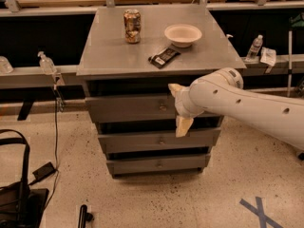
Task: Open top drawer
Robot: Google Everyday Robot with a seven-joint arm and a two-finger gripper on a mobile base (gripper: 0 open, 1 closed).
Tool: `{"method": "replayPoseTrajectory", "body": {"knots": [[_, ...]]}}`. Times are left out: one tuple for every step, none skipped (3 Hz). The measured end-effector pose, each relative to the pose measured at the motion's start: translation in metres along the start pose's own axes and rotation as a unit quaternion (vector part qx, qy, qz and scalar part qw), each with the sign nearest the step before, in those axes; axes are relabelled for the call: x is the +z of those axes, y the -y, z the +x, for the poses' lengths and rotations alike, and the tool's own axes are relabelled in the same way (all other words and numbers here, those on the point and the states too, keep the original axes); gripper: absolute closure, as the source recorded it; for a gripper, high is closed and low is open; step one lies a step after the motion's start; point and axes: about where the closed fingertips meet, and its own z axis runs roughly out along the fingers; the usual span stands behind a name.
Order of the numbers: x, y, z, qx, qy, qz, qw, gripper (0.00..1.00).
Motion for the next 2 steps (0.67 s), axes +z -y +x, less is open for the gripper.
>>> {"method": "replayPoseTrajectory", "body": {"knots": [[0.026, 0.000, 0.016, 0.003, -0.016, -0.022, 0.9996, 0.00], [0.039, 0.003, 0.025, 0.003, -0.025, -0.033, 0.9991, 0.00]]}}
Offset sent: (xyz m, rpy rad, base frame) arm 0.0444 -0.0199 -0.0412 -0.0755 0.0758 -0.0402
